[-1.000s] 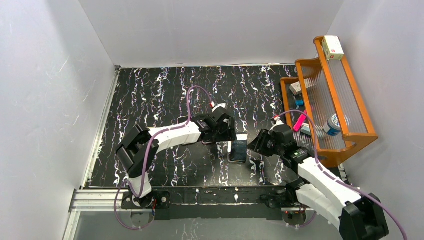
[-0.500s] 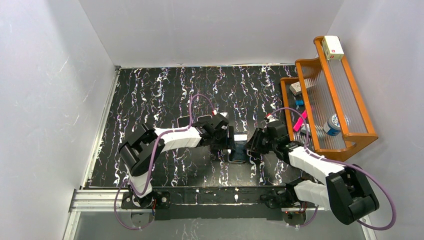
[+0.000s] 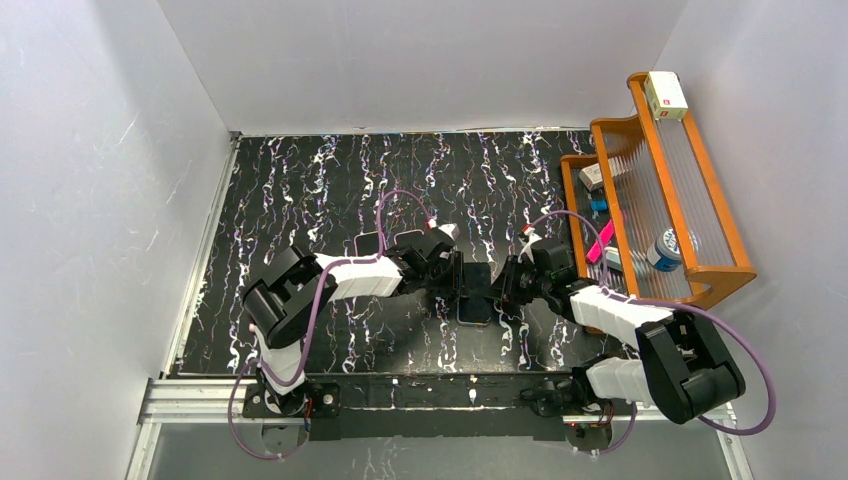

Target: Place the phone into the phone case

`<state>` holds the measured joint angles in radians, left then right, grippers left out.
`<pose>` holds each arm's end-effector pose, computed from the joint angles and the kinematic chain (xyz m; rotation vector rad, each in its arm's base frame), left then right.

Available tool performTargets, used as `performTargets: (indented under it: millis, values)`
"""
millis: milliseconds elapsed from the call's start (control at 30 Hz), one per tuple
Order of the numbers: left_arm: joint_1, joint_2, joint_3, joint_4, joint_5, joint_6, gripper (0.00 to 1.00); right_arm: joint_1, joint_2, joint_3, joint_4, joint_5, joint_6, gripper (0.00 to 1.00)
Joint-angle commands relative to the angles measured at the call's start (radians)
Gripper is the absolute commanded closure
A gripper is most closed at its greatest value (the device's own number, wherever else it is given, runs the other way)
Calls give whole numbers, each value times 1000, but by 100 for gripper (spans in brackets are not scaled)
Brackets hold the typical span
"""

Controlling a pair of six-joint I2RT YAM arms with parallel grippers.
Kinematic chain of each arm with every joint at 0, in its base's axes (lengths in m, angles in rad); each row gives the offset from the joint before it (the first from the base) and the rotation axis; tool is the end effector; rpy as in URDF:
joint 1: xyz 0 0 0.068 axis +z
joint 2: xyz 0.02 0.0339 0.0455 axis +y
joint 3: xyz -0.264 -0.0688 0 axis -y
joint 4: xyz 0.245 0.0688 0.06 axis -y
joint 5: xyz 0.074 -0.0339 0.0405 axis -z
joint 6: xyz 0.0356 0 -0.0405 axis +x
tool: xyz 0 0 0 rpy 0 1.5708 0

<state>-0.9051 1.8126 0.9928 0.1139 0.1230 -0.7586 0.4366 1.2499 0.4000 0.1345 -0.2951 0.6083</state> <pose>0.2297 -0.2996 0.1607 0.2518 2.4678 -0.9489 0.1996 0.1046 0.1487 0.0438 2.4077 0.8560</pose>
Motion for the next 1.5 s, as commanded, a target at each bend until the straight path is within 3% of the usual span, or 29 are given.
performTargets:
  millis: [0, 233, 400, 467, 633, 733, 900, 1200, 1333, 1467]
  values:
    - [-9, 21, -42, 47, 39, -10, 70, 5, -12, 40, 75, -108, -57, 81]
    - [-13, -8, -66, 46, 35, -26, 70, 6, 78, 67, 39, -139, -82, 80]
    - [-22, -27, -77, 31, 15, -35, 61, 7, 90, 101, -54, -102, -59, 59]
    - [-25, -38, -86, 26, 9, -40, 61, 7, 47, 114, -115, -62, -48, 57]
    - [-25, -60, -95, 9, -4, -50, 63, 7, -43, 146, -229, 20, -41, 61]
    - [-27, -64, -101, 15, 2, -62, 64, 7, -51, 142, -233, -7, -47, 70]
    - [-43, -68, -111, 18, 0, -78, 64, 7, -36, 97, -198, -27, -43, 74]
    - [-52, -69, -133, -28, -36, -89, 76, 7, -86, 86, -261, -4, -33, 72]
    - [-53, -96, -126, -43, -44, -91, 78, 7, -183, 109, -325, 118, -48, 71]
    - [-53, -98, -120, -26, -20, -98, 78, 7, -198, 76, -306, 122, -55, 69]
